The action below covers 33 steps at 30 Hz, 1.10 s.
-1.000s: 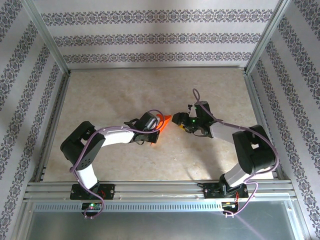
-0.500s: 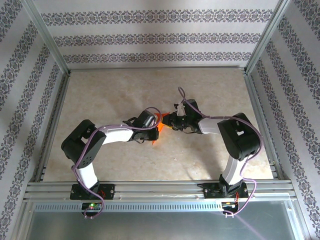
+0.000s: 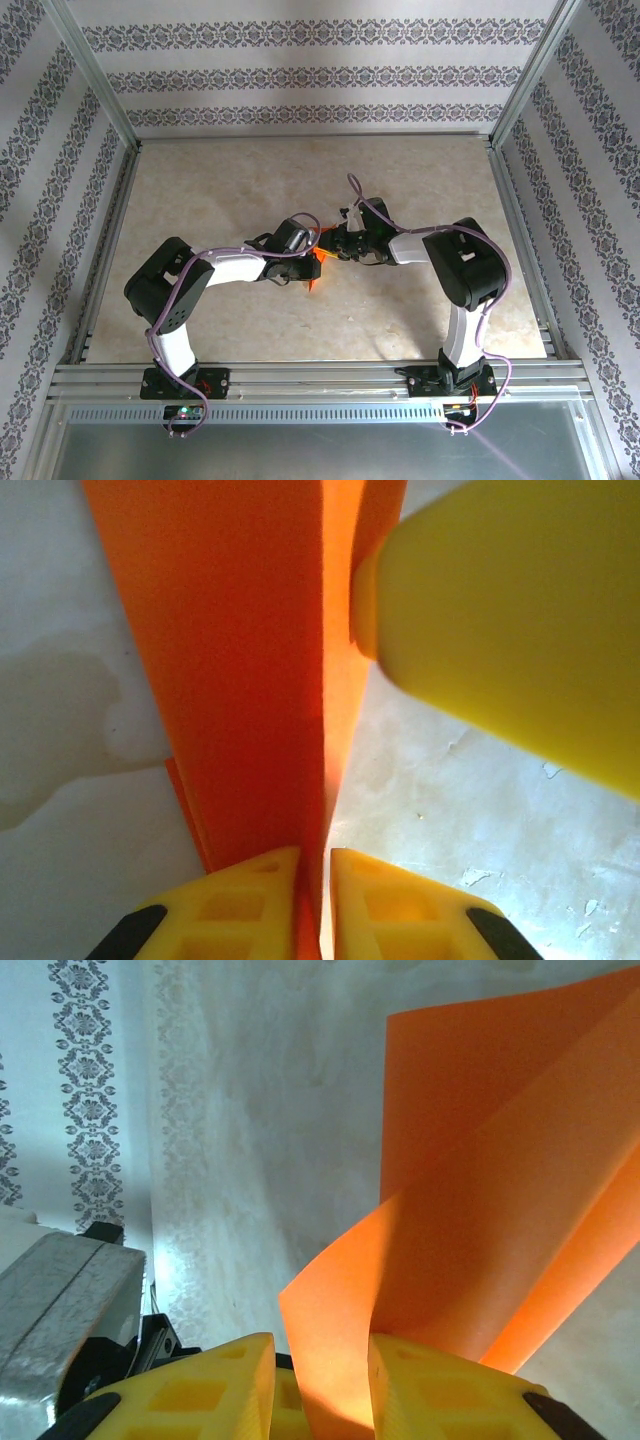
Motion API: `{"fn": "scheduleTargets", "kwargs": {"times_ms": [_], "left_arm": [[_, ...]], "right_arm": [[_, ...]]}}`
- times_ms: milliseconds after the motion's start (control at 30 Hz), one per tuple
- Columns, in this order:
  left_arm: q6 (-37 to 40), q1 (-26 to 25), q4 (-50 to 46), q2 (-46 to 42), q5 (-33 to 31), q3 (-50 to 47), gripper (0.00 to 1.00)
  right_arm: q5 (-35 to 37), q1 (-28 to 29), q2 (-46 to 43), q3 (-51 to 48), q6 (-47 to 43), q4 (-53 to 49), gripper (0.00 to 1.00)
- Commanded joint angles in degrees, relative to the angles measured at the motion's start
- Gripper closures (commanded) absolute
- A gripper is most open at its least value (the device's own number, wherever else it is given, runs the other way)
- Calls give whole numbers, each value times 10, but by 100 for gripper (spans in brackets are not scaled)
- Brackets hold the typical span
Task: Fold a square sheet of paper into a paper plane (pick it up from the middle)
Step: Fold the wing for the fifth time at the center of the table.
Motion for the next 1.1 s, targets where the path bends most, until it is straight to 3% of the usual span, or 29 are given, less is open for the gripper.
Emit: {"fn": "scheduleTargets", "kwargs": {"times_ms": [0, 400, 700, 1067], "left_arm": [[-8, 10, 3, 16, 13, -13, 85], [-14, 17, 8, 26, 23, -18, 88], [-30, 27, 25, 38, 45, -28, 92], [-31, 29, 19, 50, 55, -25, 93]], "right_arm": [[-9, 7, 17, 14, -10, 8, 69], [1, 8, 23, 21, -14, -8, 67], [-3, -5, -39, -34, -32, 4, 66], [5, 7, -23, -42, -33, 2, 73]]}}
